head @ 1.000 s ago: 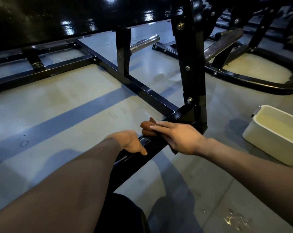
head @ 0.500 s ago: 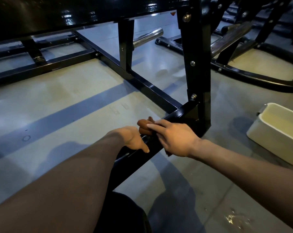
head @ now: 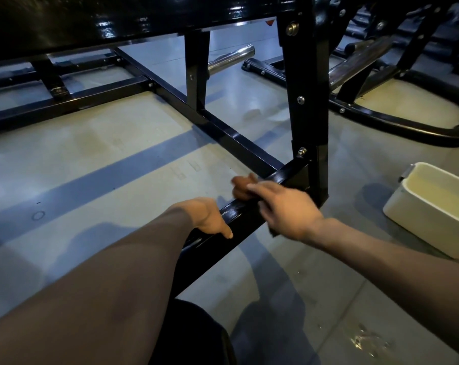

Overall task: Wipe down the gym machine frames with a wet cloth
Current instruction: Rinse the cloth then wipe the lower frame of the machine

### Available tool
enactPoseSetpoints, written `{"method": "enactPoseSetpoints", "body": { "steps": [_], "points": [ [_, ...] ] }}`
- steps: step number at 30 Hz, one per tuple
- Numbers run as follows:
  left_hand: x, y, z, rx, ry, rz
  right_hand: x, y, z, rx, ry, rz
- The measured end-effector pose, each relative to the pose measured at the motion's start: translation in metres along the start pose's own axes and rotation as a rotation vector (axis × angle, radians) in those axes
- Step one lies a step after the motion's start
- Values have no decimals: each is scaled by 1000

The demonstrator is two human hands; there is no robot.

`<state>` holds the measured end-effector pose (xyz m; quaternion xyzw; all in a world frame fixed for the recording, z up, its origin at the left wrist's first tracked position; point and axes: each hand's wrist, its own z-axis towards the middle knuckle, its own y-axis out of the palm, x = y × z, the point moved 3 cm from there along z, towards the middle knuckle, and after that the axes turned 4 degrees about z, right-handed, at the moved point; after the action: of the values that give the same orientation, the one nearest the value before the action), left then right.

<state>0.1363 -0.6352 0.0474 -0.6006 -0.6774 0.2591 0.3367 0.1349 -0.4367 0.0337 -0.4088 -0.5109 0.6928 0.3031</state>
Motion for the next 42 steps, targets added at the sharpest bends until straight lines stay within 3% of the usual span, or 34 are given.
{"method": "enactPoseSetpoints", "body": {
  "steps": [2,4,6,9,11,14,18,20,22,25,27,29,33,35,38,40,42],
  "points": [
    [-2,1,1,-18,-17,-11,-14,1,-6,-83,-236,-43],
    [-2,1,1,-21,-12,-22,-1,-1,-9,-93,-315,-100],
    [-1,0,0,-11,-4,-12,35,-6,-7,5,-170,-151],
    [-3,1,3,-16,-10,-11,84,-19,-3,104,317,-83],
    [-3,1,3,-23,-15,-18,84,-20,-3,146,444,-29],
    [-1,0,2,-20,-1,-22,37,-5,-10,99,263,-2],
    [-3,2,4,-12,-2,-36,-21,9,-26,-90,-285,-43],
    [-3,3,4,-19,3,-47,-6,8,-25,-92,-349,-89],
    [-3,2,2,-18,6,-26,27,1,-19,-3,-170,-121],
    [-3,1,3,-27,-3,-23,68,-14,-15,93,267,-61],
    [-3,1,4,-27,-9,-20,64,-15,-15,121,373,-29],
    [-3,1,5,-25,-11,-13,35,-8,-19,83,291,4],
    [-3,3,6,-13,4,-22,-24,5,-27,-99,-237,-47],
    [-3,3,6,-17,6,-24,-16,4,-21,-69,-325,-128],
    [-3,2,7,-14,8,-4,32,-8,-3,68,-43,-189],
    [-5,2,10,-17,6,-1,63,-21,8,83,263,-163],
    [-7,2,13,-16,6,-2,67,-27,15,82,418,-138]
  ]
}}
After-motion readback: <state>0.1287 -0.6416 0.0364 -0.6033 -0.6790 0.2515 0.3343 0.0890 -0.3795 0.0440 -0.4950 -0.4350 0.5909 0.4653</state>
